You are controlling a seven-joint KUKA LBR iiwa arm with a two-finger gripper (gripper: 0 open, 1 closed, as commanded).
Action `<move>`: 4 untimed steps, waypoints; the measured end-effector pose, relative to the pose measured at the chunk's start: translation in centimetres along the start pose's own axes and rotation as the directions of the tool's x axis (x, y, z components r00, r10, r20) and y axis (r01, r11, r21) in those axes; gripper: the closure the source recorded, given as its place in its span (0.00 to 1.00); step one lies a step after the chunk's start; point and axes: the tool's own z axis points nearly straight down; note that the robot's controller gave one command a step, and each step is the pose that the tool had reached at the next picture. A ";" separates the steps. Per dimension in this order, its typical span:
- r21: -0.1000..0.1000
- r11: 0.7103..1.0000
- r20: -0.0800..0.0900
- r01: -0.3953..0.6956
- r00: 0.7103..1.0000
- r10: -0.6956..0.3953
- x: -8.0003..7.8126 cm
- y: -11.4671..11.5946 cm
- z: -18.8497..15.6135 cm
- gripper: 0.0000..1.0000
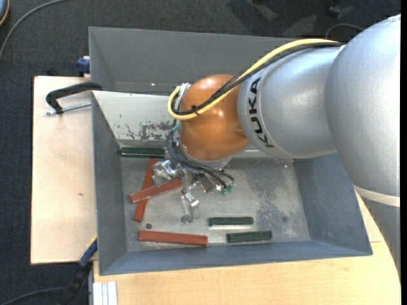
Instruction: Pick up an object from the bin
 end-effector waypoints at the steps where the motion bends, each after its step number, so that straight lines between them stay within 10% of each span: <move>1: 0.005 0.999 0.012 0.033 0.999 -0.033 -3.5 -6.2 3.5 0.00; 2: 0.002 0.999 0.010 0.035 0.999 -0.035 -3.5 -5.9 3.3 1.00; 3: 0.008 0.996 0.019 0.085 0.996 -0.085 -2.9 -4.5 -11.1 1.00; 4: 0.003 0.996 0.011 0.084 0.996 -0.084 -2.7 -4.5 -10.6 0.00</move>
Offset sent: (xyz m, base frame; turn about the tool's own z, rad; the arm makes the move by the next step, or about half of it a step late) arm 0.0589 -0.0327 -0.0346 -0.0372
